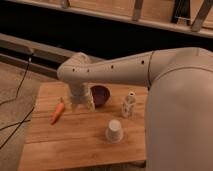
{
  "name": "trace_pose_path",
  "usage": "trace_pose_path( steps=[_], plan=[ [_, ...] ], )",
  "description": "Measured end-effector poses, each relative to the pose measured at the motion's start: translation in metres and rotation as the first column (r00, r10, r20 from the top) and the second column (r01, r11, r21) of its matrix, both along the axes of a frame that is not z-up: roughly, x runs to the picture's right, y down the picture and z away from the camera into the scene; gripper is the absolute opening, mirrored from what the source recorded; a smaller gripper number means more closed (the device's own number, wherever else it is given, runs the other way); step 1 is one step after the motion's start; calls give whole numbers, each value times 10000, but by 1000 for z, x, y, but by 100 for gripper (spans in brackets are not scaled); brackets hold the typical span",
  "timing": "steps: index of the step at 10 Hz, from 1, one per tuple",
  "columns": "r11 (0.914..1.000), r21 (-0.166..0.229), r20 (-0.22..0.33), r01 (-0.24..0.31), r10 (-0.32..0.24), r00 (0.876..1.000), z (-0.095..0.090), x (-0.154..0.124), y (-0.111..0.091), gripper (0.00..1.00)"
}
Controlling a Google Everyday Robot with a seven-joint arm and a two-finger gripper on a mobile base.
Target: Drag the pepper across the table
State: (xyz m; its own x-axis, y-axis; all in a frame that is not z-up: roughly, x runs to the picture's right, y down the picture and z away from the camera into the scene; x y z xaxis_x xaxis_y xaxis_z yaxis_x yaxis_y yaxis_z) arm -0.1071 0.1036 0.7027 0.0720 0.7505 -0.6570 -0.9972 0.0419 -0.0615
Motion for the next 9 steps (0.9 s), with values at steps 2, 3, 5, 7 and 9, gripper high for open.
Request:
trace_pose_path(
  steps=[2, 3, 5, 7, 9],
  plan=[
    [10000, 14, 29, 28, -28, 10000, 0, 0, -1, 65],
    [9997, 165, 229, 188, -191, 9996, -1, -3, -6, 65],
    [9951, 769, 1115, 627, -711, 9912, 0, -34, -22, 65],
    [9909, 1160, 1673, 688, -878, 9820, 7, -64, -33, 65],
    [9895, 1271, 1916, 687, -924, 9771, 17, -86, -34, 65]
  ],
)
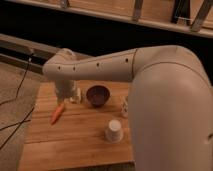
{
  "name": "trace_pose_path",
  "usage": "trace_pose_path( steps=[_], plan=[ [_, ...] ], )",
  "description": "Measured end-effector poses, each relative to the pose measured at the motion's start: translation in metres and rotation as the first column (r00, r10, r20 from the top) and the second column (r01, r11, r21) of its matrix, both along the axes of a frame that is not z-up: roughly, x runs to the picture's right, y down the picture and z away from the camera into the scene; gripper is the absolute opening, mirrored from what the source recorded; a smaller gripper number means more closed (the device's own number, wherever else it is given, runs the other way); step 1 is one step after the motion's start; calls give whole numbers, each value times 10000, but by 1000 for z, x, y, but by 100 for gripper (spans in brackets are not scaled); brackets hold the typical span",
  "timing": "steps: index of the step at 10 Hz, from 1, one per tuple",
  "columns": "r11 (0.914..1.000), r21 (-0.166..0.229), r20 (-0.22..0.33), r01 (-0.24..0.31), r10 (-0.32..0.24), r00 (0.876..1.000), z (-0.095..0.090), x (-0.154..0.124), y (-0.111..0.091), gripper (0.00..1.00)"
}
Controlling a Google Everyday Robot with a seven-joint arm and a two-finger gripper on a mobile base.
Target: Drag the pepper across the table
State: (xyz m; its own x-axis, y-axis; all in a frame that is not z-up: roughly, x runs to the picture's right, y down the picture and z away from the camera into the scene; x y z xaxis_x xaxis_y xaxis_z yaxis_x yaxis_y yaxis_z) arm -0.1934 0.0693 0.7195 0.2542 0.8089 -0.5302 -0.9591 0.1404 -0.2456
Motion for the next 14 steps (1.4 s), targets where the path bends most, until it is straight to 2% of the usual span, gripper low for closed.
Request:
trace_pose_path(
  steps=[3, 5, 8, 11, 14],
  plan=[
    [9999, -141, 52, 1, 0, 10000, 30, -33, 7, 65],
    [9995, -292, -101, 142, -145, 9998, 51, -54, 12, 65],
    [9993, -234, -338, 295, -303, 9990, 84, -85, 6, 65],
    [9991, -280, -401, 313, -324, 9987, 117, -97, 0, 65],
    [9982, -592, -519, 80, -110, 9986, 147, -88, 1, 65]
  ],
)
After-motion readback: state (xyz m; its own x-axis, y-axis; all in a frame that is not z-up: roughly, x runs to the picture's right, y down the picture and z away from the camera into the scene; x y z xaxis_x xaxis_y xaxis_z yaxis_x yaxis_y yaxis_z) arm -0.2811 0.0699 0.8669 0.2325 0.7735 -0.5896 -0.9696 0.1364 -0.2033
